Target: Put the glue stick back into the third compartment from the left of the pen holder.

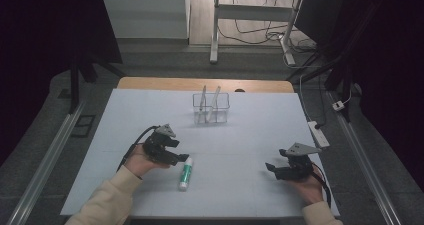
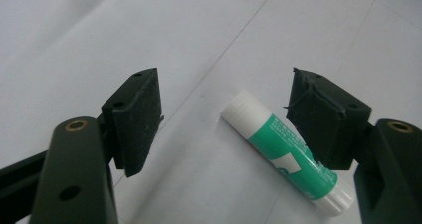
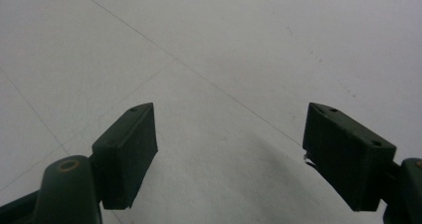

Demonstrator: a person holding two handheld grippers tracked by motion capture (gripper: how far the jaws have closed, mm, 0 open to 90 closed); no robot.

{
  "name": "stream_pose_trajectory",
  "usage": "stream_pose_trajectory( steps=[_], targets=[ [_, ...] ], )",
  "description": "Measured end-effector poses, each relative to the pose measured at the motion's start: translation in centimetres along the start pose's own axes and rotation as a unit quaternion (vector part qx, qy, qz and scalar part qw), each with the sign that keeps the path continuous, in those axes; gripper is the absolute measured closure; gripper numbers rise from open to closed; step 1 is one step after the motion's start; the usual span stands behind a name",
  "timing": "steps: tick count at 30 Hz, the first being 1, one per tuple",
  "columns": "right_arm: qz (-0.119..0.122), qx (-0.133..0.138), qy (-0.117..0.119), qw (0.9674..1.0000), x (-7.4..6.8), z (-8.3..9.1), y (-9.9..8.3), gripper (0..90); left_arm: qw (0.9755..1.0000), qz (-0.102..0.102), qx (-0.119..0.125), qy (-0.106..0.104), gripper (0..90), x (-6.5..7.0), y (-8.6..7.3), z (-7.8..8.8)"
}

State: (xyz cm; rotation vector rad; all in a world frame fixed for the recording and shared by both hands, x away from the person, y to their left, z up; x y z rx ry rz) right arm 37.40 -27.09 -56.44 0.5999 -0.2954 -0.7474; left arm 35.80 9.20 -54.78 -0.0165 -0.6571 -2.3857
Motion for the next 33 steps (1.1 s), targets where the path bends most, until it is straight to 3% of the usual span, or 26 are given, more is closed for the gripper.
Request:
stream_pose_trajectory(
  steps=[22, 33],
  targets=[
    [0.007, 0.002, 0.005, 1.0000, 0.0, -0.1, 0.2, 20.5, 0.9991, 0.014, -0.039, 0.004, 29.5, 1.7, 0.5, -2.2],
    [0.008, 0.002, 0.009, 0.9999, -0.1, -0.1, 0.3, 20.5, 0.9965, 0.029, -0.076, 0.016, 29.4, 2.2, -0.1, -3.4]
  ],
)
Point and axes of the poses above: each handheld gripper's, and its own axes: z roughly backward along the jaws, y roughly out of its top, x roughly to its right, the point moved 8 cm from there along -z, roughly forward along the jaws, and after that the axes turned 13 degrees about -x, right-handed, at the moved point
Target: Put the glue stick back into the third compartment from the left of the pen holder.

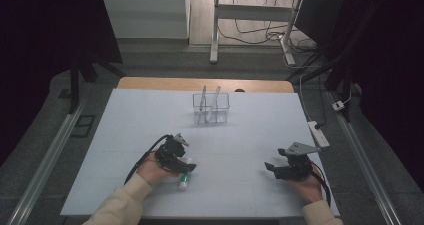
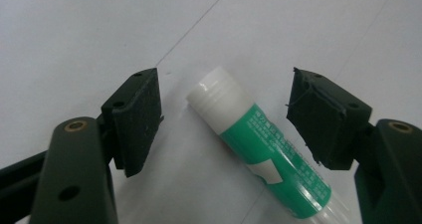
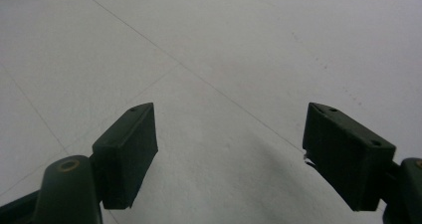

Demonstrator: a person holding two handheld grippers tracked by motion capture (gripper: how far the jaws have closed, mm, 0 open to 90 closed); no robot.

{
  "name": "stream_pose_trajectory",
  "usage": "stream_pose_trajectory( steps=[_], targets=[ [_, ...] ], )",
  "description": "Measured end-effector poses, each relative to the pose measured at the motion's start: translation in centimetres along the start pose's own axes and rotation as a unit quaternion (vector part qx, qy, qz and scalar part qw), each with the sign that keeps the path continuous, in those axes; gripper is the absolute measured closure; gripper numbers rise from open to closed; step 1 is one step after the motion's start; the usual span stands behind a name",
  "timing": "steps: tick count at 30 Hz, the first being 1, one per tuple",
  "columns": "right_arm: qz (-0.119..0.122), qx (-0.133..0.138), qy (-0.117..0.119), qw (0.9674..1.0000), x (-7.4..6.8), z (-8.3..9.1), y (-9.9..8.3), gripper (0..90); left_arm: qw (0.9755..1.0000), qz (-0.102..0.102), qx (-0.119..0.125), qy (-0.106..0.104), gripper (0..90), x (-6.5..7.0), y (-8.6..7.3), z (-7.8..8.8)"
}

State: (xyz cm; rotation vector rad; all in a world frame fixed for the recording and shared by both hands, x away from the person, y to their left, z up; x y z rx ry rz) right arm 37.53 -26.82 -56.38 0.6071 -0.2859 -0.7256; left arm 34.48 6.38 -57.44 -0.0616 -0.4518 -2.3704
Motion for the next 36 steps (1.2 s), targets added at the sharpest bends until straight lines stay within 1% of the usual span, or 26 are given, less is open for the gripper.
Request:
stream_pose_trajectory(
  steps=[6, 9, 16, 18, 20, 21, 23, 28, 32, 36],
  targets=[
    [0.001, -0.001, -0.001, 1.0000, 0.0, 0.0, 0.0, 20.5, 0.9998, 0.011, -0.017, 0.008, 30.2, 0.0, 0.0, -0.7],
    [0.001, -0.001, -0.001, 1.0000, 0.0, 0.0, 0.0, 20.6, 0.9997, 0.013, -0.020, 0.010, 34.8, 0.0, 0.0, -0.8],
    [0.001, -0.001, -0.002, 1.0000, 0.0, -0.1, 0.0, 20.6, 0.9995, 0.007, -0.030, 0.010, 44.2, 0.5, 0.2, -1.4],
    [0.001, 0.001, -0.001, 1.0000, 0.0, -0.1, 0.0, 20.6, 0.9991, 0.002, -0.037, 0.021, 45.0, 0.6, 0.4, -1.5],
    [0.001, 0.000, -0.001, 1.0000, -0.1, -0.1, 0.1, 20.6, 0.9975, -0.011, -0.057, 0.039, 46.1, 0.6, 0.6, -1.5],
    [0.002, -0.001, -0.002, 1.0000, 0.0, -0.1, 0.0, 20.6, 0.9962, -0.016, -0.068, 0.051, 47.8, 0.6, 0.8, -1.6],
    [0.003, -0.002, -0.001, 1.0000, -0.1, -0.2, 0.1, 20.6, 0.9949, -0.023, -0.076, 0.061, 50.4, 0.7, 0.9, -1.6],
    [0.001, -0.001, -0.003, 1.0000, 0.0, -0.1, 0.1, 20.7, 0.9954, -0.023, -0.075, 0.055, 54.3, 0.5, 1.0, -1.5],
    [0.004, -0.003, -0.003, 1.0000, -0.1, -0.1, 0.0, 20.6, 0.9954, -0.026, -0.073, 0.057, 57.3, 0.4, 0.9, -1.5],
    [0.001, -0.002, -0.004, 1.0000, 0.0, -0.1, 0.0, 20.6, 0.9956, -0.027, -0.072, 0.054, 59.6, 0.3, 0.9, -1.4]
  ],
)
Point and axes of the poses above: each handheld gripper's, and its own axes: z roughly backward along the jaws, y roughly out of its top, x roughly to its right, the point moved 8 cm from there along -z, roughly forward along the jaws, and after that the axes turned 13 degrees about -x, right-handed, at the moved point
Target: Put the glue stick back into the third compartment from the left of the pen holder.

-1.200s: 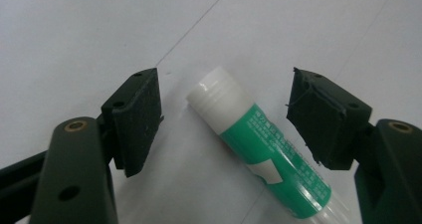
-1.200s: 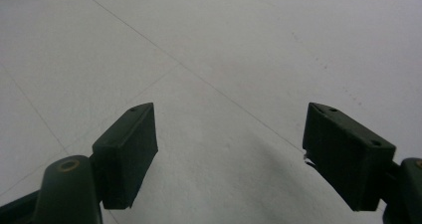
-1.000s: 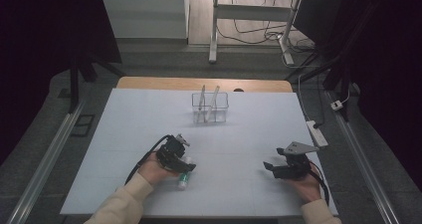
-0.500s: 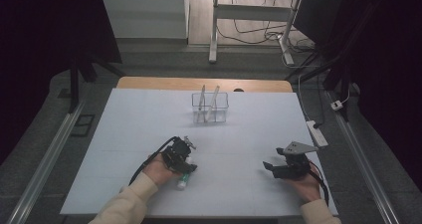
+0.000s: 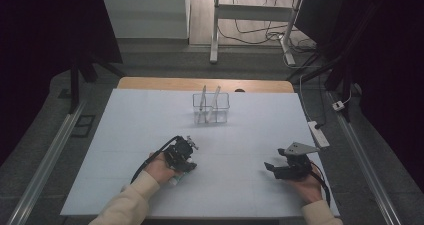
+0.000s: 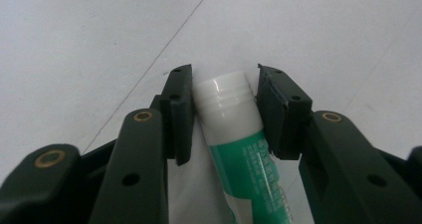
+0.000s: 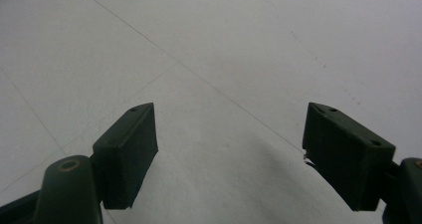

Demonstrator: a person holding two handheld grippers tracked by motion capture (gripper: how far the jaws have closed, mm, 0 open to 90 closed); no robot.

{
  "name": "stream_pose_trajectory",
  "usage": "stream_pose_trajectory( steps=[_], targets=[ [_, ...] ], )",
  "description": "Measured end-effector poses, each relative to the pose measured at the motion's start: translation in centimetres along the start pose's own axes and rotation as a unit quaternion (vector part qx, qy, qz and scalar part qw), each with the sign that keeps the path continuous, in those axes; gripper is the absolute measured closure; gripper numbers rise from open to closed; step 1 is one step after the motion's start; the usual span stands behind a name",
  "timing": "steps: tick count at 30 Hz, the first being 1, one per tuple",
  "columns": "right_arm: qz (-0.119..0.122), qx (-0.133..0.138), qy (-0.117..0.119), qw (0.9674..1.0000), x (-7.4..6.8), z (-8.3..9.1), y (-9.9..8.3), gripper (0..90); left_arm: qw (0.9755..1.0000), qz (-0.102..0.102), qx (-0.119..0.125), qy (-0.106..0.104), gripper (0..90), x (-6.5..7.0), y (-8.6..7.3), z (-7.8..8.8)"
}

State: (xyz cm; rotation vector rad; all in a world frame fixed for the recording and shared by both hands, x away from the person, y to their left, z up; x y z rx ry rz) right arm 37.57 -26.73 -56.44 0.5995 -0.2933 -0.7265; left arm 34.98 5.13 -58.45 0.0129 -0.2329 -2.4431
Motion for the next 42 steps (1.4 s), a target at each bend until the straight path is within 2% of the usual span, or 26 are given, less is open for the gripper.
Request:
stream_pose_trajectory(
  steps=[6, 13, 20, 27, 33, 40, 42],
  targets=[
    [0.002, -0.004, -0.002, 1.0000, 0.0, 0.0, -0.1, 20.6, 0.9999, -0.010, 0.002, 0.000, 64.5, -0.2, -0.2, 0.1],
    [0.001, -0.003, -0.003, 1.0000, 0.1, 0.0, -0.1, 20.6, 0.9997, -0.015, 0.012, -0.014, 64.9, -0.4, -0.4, 0.4],
    [-0.001, -0.002, -0.004, 1.0000, 0.1, 0.0, -0.1, 20.6, 0.9985, -0.011, 0.046, -0.026, 65.0, -0.6, -0.4, 1.6],
    [-0.001, -0.002, -0.008, 1.0000, 0.2, 0.1, -0.1, 20.6, 0.9958, -0.013, 0.082, -0.039, 64.9, -0.9, -0.6, 3.1],
    [-0.002, -0.001, -0.007, 1.0000, 0.2, 0.2, -0.1, 20.7, 0.9933, -0.009, 0.108, -0.040, 65.0, -1.6, -0.8, 4.2],
    [-0.002, -0.001, -0.008, 1.0000, 0.2, 0.2, -0.1, 20.6, 0.9879, -0.006, 0.148, -0.047, 65.0, -2.2, -1.0, 5.9],
    [-0.003, 0.000, -0.009, 1.0000, 0.2, 0.2, -0.1, 20.6, 0.9851, -0.003, 0.166, -0.047, 65.0, -2.5, -1.0, 6.4]
  ],
)
Point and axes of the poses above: each handheld gripper's, and its own axes: z roughly backward along the jaws, y roughly out of its top, x roughly to its right, the point moved 8 cm from there along -z, roughly forward along the jaws, and after that the axes turned 13 degrees about -x, right-handed, at the moved point
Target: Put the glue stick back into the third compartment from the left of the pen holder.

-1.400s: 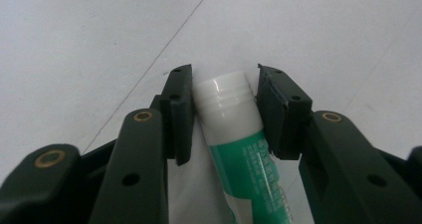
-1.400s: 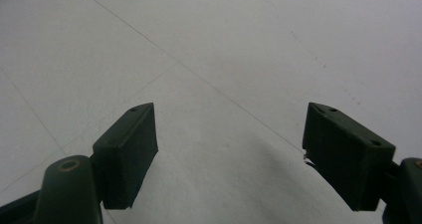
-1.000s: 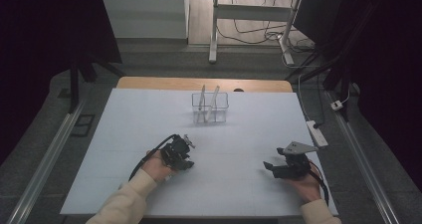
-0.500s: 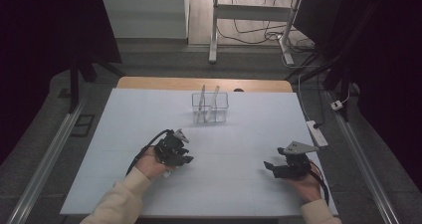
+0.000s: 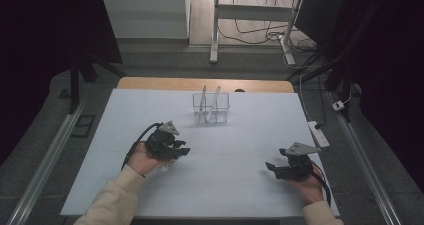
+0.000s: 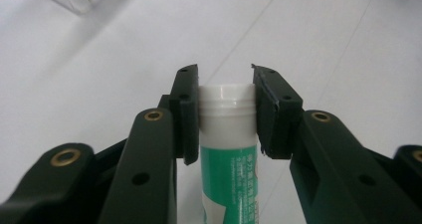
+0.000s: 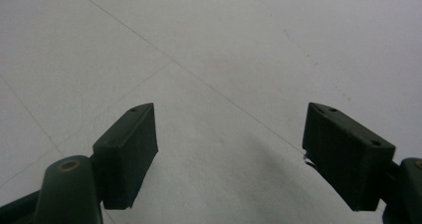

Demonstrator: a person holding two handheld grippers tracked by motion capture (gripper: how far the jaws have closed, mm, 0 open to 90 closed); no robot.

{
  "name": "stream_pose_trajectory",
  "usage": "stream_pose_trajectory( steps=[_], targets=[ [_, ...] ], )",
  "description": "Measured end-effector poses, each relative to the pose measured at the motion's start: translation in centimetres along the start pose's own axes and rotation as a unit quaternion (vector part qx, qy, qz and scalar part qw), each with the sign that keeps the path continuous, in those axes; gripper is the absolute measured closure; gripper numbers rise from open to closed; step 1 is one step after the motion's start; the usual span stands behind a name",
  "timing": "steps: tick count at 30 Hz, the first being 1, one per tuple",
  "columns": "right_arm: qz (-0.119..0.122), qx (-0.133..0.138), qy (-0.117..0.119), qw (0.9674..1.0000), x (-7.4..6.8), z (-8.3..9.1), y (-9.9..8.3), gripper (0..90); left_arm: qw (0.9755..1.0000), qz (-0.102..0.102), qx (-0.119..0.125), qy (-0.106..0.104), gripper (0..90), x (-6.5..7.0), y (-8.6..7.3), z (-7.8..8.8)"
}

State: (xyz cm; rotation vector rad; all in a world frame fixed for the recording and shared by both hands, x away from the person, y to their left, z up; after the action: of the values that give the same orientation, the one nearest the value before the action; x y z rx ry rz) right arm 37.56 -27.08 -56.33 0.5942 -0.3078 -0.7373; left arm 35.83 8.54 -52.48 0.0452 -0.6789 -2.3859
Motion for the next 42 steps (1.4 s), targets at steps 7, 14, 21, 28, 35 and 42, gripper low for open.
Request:
stream_pose_trajectory(
  steps=[7, 14, 21, 28, 35, 42],
  targets=[
    [0.000, -0.001, -0.002, 1.0000, 0.0, 0.0, -0.1, 20.6, 0.9995, 0.011, 0.028, 0.001, 64.9, -0.6, 0.2, 1.1],
    [-0.001, -0.004, -0.002, 1.0000, 0.0, 0.0, -0.2, 20.6, 0.9991, 0.016, 0.039, 0.000, 64.9, -1.1, 0.2, 1.5],
    [-0.001, -0.003, -0.002, 1.0000, 0.0, -0.1, -0.2, 20.6, 0.9983, 0.022, 0.054, 0.000, 64.9, -1.5, 0.3, 2.1],
    [-0.001, -0.002, -0.003, 1.0000, 0.0, 0.0, -0.1, 20.7, 0.9975, 0.024, 0.067, 0.005, 64.8, -1.8, 0.5, 2.7],
    [-0.001, -0.003, -0.005, 1.0000, 0.1, 0.1, -0.2, 20.6, 0.9954, 0.028, 0.091, 0.016, 64.8, -2.1, 0.9, 3.3],
    [-0.002, 0.001, -0.008, 1.0000, 0.1, 0.1, -0.1, 20.6, 0.9931, 0.029, 0.112, 0.016, 64.8, -2.2, 1.6, 3.7]
  ],
)
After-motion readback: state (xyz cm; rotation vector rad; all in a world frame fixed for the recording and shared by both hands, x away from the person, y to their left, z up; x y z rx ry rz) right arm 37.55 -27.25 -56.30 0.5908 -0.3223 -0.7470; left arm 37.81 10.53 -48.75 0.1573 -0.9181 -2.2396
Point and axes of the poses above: each handheld gripper's, and its own axes: z roughly backward along the jaws, y roughly out of its top, x roughly to its right, the point moved 8 cm from there along -z, roughly forward along the jaws, and after that the axes turned 13 degrees about -x, right-handed, at the moved point
